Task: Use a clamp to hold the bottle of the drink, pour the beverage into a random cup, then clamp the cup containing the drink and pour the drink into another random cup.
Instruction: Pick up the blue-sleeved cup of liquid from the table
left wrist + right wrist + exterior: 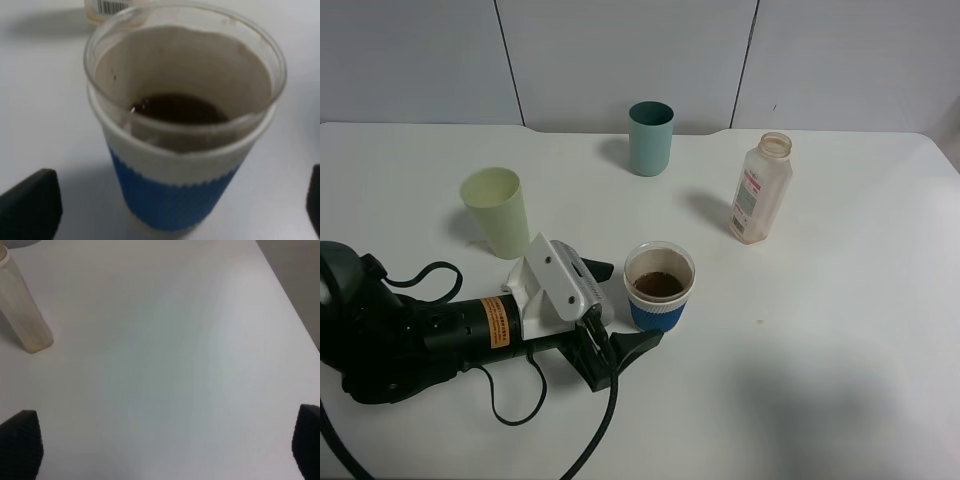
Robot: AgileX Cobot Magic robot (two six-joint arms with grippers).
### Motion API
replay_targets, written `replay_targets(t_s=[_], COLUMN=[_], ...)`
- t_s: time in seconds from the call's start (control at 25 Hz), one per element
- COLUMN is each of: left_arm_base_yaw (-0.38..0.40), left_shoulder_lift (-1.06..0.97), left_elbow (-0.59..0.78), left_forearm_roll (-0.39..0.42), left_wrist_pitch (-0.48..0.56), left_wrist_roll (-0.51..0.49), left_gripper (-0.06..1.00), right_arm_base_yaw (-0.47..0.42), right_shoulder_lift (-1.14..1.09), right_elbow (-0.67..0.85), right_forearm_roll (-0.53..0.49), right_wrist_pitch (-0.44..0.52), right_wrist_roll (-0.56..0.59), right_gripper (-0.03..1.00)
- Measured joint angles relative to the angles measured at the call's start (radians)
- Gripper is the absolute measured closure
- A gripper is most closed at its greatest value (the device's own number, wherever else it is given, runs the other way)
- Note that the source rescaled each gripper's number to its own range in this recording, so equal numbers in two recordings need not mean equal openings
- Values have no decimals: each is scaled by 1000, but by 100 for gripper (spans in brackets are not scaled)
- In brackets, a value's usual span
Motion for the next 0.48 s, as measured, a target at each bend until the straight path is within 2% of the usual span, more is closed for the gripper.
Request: replay_targets(t_s=[0.48], left_arm_base_yaw=[0], left_shoulder_lift=[66], left_elbow=[-70], left_forearm_roll=[11], left_wrist_pitch=[-4], left_wrist_roll=[3], left_gripper=[-5], right_arm_base_yaw=[0], right_shoulder_lift=[0], right_elbow=[0], right_forearm_roll=[0], right_wrist_pitch=[0], right_wrist_roll=[0], right_gripper=[-3])
